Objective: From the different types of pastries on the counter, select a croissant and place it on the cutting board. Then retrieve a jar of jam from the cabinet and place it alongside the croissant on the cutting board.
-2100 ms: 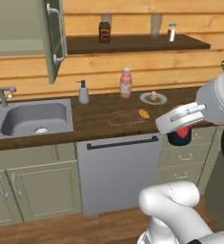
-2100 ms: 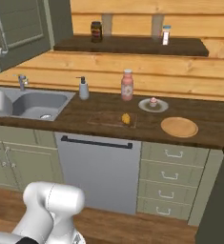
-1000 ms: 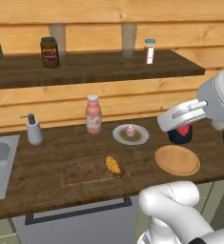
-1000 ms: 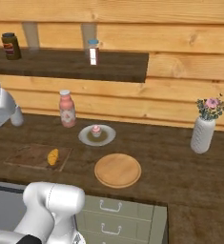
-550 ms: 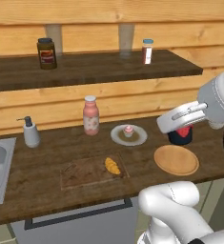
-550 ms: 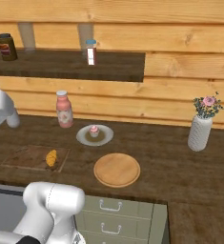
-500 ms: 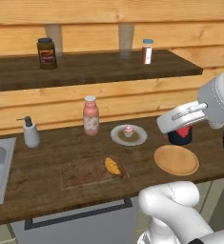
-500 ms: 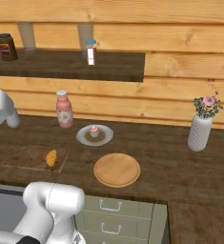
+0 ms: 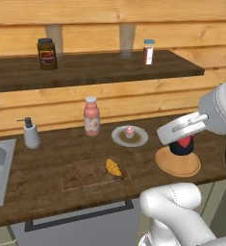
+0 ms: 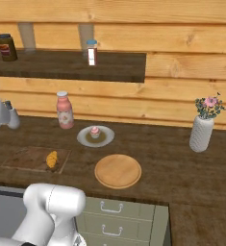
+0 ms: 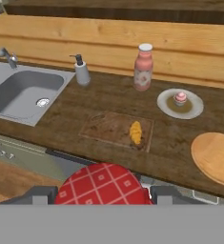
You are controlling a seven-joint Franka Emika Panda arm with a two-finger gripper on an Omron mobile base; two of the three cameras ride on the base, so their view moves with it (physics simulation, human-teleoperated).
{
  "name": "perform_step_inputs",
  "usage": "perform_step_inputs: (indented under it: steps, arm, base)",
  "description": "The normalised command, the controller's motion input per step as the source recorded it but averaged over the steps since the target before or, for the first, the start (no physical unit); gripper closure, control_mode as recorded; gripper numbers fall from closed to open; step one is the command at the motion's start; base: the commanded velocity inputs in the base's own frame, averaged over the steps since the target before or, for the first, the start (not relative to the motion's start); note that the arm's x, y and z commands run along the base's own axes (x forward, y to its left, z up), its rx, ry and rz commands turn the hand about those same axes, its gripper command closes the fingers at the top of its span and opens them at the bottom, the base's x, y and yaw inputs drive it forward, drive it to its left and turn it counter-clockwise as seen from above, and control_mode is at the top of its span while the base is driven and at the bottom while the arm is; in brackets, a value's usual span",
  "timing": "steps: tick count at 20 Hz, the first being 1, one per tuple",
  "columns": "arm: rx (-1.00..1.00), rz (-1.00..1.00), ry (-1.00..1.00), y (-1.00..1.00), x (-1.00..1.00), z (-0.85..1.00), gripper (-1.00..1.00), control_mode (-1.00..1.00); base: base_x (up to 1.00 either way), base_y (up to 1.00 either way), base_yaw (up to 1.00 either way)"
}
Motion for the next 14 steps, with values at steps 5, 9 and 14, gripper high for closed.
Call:
perform_step_inputs:
  steps: [5, 9, 14]
  arm:
    - [0.01, 0.01, 0.06, 0.0, 0.08, -0.28, 1.0, -1.0]
    - [0.03, 0.07, 0.11, 0.0, 0.25, -0.28, 1.0, -1.0]
    - [0.02, 0.02, 0.02, 0.3, 0.17, -0.41, 1.0, -1.0]
  base:
    - [0.0, 0.0, 0.0]
    - [0.0, 0.0, 0.0]
    - [0.0, 0.0, 0.0]
